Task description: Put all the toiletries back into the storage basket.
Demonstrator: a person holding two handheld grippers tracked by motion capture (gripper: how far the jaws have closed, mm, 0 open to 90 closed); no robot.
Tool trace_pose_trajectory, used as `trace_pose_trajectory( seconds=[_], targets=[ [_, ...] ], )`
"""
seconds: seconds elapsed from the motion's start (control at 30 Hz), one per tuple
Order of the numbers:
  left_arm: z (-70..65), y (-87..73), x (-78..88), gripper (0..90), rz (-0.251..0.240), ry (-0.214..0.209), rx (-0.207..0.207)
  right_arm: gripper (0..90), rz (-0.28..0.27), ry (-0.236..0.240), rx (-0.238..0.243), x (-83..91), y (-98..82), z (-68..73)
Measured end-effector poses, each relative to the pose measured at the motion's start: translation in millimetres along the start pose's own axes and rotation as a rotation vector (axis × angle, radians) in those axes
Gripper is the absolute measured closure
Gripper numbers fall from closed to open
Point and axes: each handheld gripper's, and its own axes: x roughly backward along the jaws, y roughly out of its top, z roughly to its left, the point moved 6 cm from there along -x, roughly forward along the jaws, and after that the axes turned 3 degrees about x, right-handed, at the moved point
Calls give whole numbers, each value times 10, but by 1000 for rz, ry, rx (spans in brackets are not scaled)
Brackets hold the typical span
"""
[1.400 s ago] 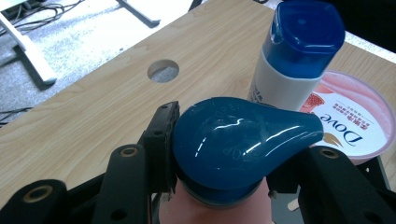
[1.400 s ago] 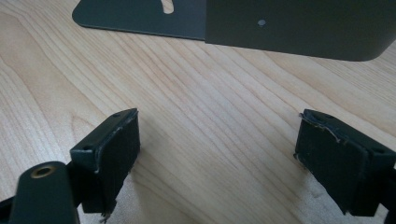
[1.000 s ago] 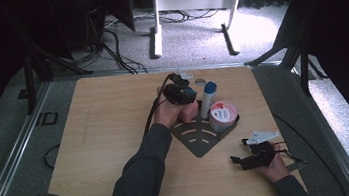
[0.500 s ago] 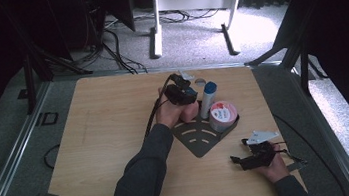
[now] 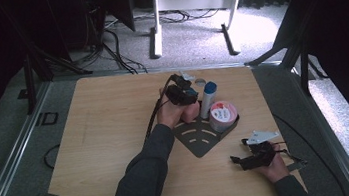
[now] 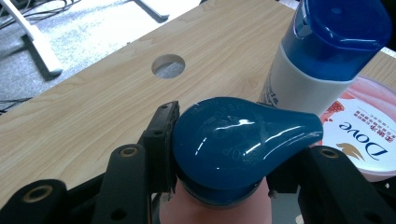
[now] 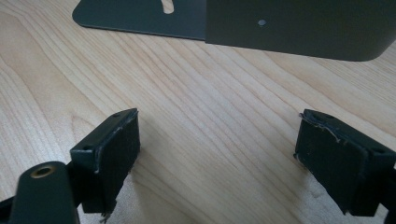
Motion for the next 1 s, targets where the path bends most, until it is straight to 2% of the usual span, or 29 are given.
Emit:
trace_pose_trajectory(
  seconds=[0.17,1.0],
  targets=[
    [4,8,-17,530,-7,0,13,136,0,1,1,0,0,-1],
    [-26,9,-108,530,-3,8,25,136,0,1,2,0,-1,-1]
  ],
)
